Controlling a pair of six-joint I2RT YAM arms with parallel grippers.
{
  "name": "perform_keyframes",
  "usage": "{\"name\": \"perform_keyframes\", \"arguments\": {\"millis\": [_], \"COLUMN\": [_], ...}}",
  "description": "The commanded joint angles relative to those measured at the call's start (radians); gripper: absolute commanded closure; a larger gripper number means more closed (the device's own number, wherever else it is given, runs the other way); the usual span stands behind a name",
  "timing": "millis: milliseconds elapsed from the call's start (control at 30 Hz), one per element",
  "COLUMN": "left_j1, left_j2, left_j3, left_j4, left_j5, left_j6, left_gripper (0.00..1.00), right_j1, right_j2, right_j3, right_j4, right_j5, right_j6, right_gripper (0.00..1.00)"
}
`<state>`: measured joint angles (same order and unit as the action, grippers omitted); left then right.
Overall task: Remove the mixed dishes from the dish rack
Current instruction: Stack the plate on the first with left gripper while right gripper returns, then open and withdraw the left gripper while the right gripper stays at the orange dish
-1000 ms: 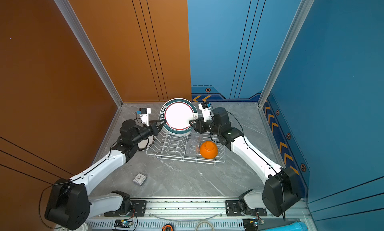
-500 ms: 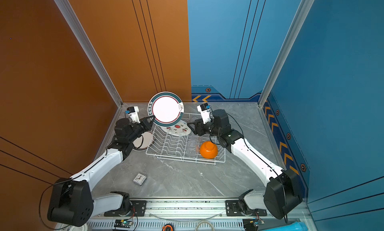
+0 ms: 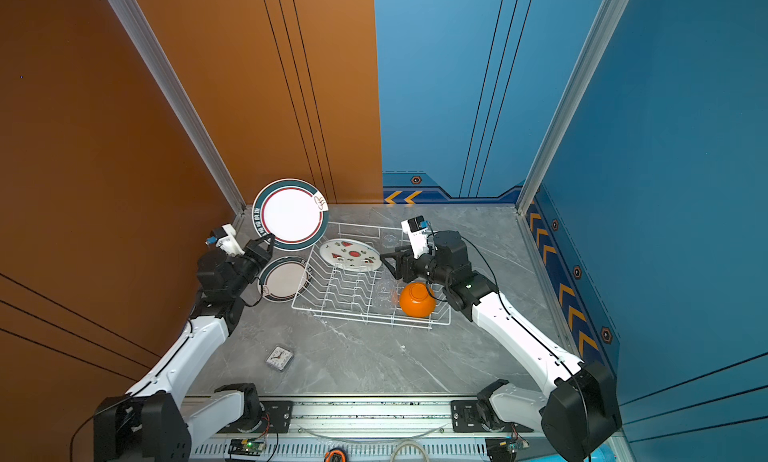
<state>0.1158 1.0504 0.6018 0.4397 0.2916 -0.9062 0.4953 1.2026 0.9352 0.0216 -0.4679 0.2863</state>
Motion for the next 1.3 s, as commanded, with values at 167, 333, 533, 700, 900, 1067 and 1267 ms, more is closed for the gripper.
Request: {"name": "perform_keyframes", "arguments": {"millis": [167,333,533,700,900,1067,1267], "left_j1": [0.104,0.141,0.197,0.214,0.216,0.212,0.206], "left_j2": [-0.172,-0.216,-0.215,-0.176,-0.067,0.029,0.114], "left_j3": [-0.02,-0.031,-0.073,-0.101,-0.13,-0.137,-0.119], "left_j4": [-0.289,-0.448,-0.522,-0.502,-0.422,-0.351,-0.308], "left_j5": [-0.154,-0.188,-0.173,-0.148,-0.063,0.007,0.08], "left_j6": [0.028,0.061,0.076,0.079,0.054,0.034,0.033], "left_gripper": [1.0,1.0,1.0,1.0,1.0,1.0,1.0], "right_j1": [0.005,0.011,0.02,0.025,0.035,0.045,0.054], "right_j2": [-0.052,-0.072,-0.108,-0.126,-0.112,-0.106,-0.103], "right_j3": [-0.05,-0.052,-0.074,-0.088,-0.085,-0.087,-0.087], "right_j4": [0.023,-0.014,-0.032,-0.043,-0.085,-0.107,-0.114], "right_j5": [0.011,0.023,0.029,0.038,0.058,0.074,0.078], "right_j6": [0.011,-0.003,-0.01,-0.01,-0.011,-0.01,-0.018], "right_gripper": [0.38,0.38,0.38,0.38,0.38,0.38,0.38]}}
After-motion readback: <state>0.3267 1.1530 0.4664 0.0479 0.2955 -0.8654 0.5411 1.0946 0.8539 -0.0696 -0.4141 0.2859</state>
